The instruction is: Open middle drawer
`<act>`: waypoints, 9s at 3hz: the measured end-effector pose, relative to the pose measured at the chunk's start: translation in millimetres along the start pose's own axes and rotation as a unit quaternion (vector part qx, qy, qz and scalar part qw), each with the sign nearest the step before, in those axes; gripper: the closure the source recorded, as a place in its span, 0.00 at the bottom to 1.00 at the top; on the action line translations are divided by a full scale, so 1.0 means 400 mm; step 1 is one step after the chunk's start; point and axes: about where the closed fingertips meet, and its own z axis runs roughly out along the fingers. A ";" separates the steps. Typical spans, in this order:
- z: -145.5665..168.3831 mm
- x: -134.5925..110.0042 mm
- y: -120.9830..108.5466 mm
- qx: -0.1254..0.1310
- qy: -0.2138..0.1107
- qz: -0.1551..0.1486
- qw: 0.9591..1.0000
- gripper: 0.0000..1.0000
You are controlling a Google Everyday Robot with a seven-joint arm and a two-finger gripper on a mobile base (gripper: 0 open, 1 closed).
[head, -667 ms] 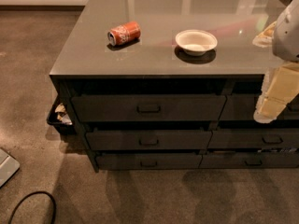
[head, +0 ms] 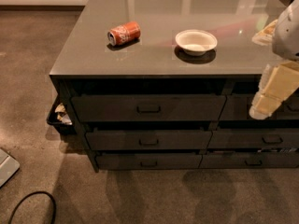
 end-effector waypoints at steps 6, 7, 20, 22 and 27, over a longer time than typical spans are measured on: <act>0.675 -0.075 -0.046 -0.092 -0.182 0.109 0.973 0.00; 0.675 -0.075 -0.046 -0.092 -0.182 0.109 0.973 0.00; 1.455 -0.079 -0.094 -0.103 -0.226 0.259 0.933 0.63; 1.430 -0.032 -0.014 -0.103 -0.227 0.270 0.930 0.60; 1.362 0.057 0.194 -0.130 -0.214 0.263 0.932 1.00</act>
Offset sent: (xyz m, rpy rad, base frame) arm 0.0829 0.0471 -0.1096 0.4218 -0.0813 -0.0287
